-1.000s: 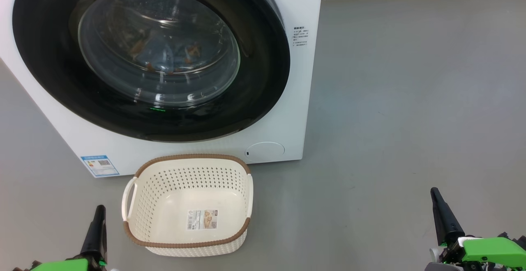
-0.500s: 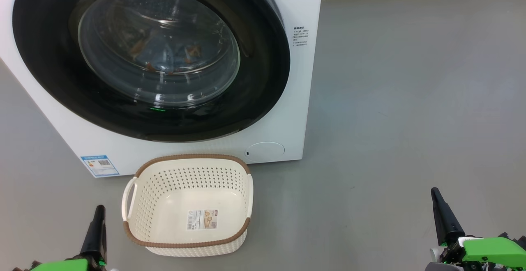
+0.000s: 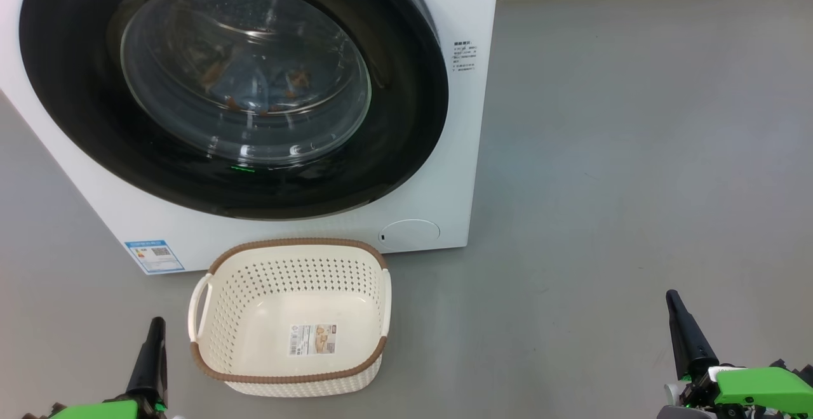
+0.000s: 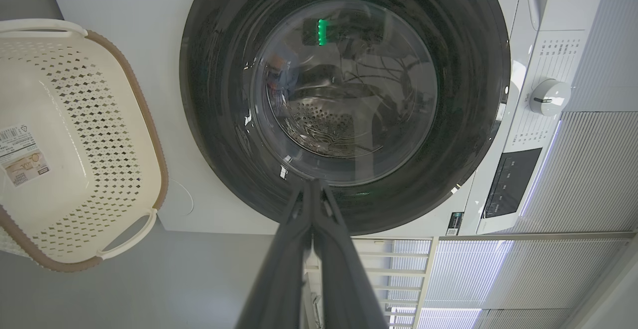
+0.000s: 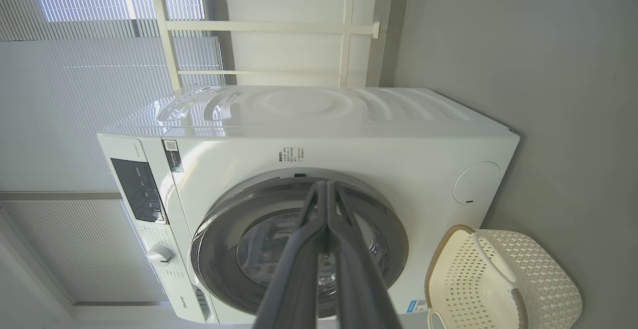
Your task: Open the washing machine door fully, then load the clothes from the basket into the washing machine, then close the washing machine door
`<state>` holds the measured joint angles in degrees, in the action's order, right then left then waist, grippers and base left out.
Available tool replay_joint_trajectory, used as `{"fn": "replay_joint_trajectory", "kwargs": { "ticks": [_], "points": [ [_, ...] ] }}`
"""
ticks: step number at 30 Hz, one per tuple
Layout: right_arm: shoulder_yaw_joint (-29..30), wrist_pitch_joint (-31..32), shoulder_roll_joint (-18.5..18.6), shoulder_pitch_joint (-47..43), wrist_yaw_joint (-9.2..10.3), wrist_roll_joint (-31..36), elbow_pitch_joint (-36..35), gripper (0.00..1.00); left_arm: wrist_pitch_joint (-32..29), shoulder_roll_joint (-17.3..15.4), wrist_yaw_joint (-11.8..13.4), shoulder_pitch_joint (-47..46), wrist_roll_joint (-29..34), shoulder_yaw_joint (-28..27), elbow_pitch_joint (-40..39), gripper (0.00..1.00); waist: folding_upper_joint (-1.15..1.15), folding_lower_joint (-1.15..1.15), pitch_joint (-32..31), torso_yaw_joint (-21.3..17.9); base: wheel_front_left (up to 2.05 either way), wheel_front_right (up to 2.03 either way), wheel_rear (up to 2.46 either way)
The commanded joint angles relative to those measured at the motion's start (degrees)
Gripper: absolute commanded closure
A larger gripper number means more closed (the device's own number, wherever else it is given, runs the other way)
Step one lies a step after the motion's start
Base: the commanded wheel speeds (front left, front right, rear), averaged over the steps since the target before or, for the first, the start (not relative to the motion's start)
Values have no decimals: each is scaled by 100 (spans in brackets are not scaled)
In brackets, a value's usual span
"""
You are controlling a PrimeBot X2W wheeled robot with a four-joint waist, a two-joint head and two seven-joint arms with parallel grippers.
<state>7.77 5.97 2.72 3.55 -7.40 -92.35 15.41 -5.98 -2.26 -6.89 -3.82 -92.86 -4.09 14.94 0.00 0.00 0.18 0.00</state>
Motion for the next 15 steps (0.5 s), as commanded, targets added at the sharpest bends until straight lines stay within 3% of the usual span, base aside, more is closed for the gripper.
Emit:
{"fn": "replay_joint_trajectory", "kwargs": {
  "ticks": [1, 15],
  "points": [
    [-140, 40, 30, 262, -9, 6, -139, 100, -18, -94, -59, -233, 37, -203, -91, 100, 0, 0, 0, 0, 0, 0, 0],
    [-136, 43, 27, 263, -9, 10, -139, 100, -25, -88, -59, -234, 44, -212, -90, 100, 0, 0, 0, 0, 0, 0, 0]
  ]
}}
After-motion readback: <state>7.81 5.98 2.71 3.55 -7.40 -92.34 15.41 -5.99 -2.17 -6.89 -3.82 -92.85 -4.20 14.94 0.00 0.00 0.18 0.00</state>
